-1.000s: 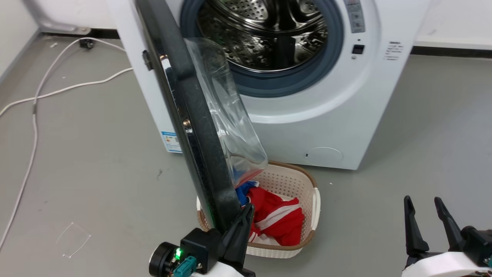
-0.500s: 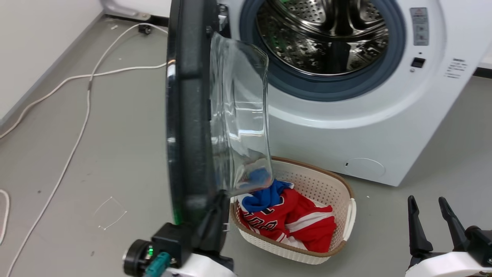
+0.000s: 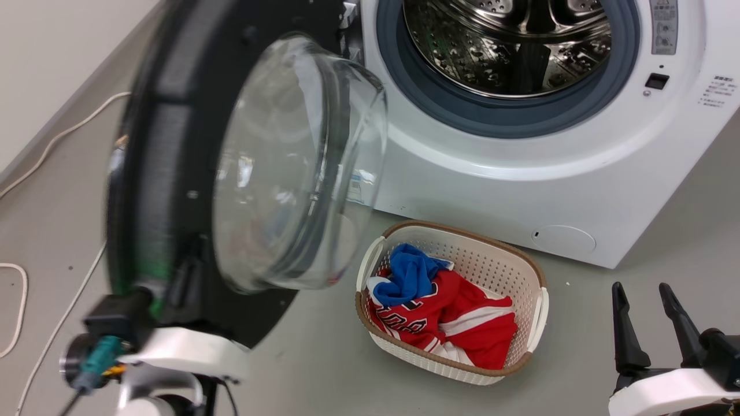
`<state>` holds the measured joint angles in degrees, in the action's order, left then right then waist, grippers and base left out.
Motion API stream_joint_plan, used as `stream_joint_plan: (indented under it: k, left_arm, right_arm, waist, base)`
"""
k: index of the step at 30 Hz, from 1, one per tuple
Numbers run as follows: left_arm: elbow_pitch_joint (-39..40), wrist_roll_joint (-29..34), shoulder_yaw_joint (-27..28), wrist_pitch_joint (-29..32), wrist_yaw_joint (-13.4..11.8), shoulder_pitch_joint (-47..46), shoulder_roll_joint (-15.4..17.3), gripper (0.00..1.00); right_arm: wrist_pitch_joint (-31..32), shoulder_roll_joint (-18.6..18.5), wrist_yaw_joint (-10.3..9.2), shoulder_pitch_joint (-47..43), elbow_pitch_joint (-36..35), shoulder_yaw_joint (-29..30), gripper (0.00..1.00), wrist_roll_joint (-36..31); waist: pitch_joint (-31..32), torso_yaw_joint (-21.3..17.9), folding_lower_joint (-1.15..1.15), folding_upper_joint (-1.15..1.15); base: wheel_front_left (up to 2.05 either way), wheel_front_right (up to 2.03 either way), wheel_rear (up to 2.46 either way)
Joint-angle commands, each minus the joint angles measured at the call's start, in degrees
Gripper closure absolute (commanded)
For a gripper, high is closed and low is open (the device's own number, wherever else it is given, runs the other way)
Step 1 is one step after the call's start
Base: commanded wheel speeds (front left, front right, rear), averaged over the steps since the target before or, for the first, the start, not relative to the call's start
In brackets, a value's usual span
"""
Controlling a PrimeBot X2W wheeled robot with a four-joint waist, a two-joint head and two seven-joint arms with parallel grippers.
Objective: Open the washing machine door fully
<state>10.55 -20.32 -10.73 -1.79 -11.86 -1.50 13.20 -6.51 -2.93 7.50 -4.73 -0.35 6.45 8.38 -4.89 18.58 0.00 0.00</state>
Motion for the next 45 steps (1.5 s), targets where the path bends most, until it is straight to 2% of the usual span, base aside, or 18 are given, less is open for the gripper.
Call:
stream_joint_plan:
  k: [1, 13, 19, 28, 31, 35, 41, 45]
  left_arm:
    - [-1.27, -1.21, 3.24, -1.41, -0.48, -1.64, 1.29, 1.0]
    - [-12.77, -7.02, 15.4, -7.65, 0.95, -7.1, 7.03, 1.0]
    - [-17.64, -8.15, 18.14, -8.97, 1.63, -8.67, 9.34, 1.0]
    - [-25.95, -10.01, 19.62, -10.58, 5.11, -12.92, 12.33, 1.0]
    - [-28.02, -9.75, 19.04, -11.06, 5.88, -13.35, 12.36, 1.0]
    - [-27.96, -8.14, 18.18, -11.99, 5.55, -10.72, 11.75, 1.0]
    - [-23.84, -5.43, 16.22, -12.73, 4.57, -4.17, 10.06, 1.0]
    - [-19.81, -4.05, 14.07, -12.96, 3.76, -0.05, 7.64, 1.0]
  right_arm:
    - [0.34, 0.08, -0.01, 0.95, -0.6, -0.04, 0.0, -0.44]
    - [0.8, 0.09, -0.01, 2.14, -1.95, 0.39, 0.0, -0.4]
    - [0.84, 0.09, 0.0, 2.65, -2.28, 0.78, 0.0, -0.37]
    - [1.15, 0.09, -0.01, 3.02, -2.8, 0.95, 0.0, -0.11]
    - [1.33, 0.09, -0.01, 2.81, -2.71, 0.67, 0.0, -0.3]
    - [0.97, 0.09, -0.01, 1.79, -2.02, 0.38, 0.0, 0.47]
    - [1.13, 0.09, 0.0, 0.09, -1.48, -0.38, 0.0, 1.18]
    - [1.2, 0.09, -0.01, -0.56, -1.25, -0.55, 0.0, 1.43]
  waist:
    - [-0.8, -0.71, 0.0, 0.0]
    - [-4.34, -2.51, 0.0, 0.0]
    - [-5.16, -2.8, 0.0, 0.0]
    - [-5.65, -2.42, 0.0, 0.0]
    - [-5.12, -2.68, 0.0, 0.0]
    - [-3.42, -3.37, 0.0, 0.0]
    - [-1.2, -4.42, 0.0, 0.0]
    - [0.29, -5.02, 0.0, 0.0]
  base:
    - [0.0, 0.0, 0.0]
    - [0.0, 0.0, 0.0]
    - [0.0, 0.0, 0.0]
    - [0.0, 0.0, 0.0]
    - [0.0, 0.0, 0.0]
    - [0.0, 0.0, 0.0]
    - [0.0, 0.0, 0.0]
    - [0.0, 0.0, 0.0]
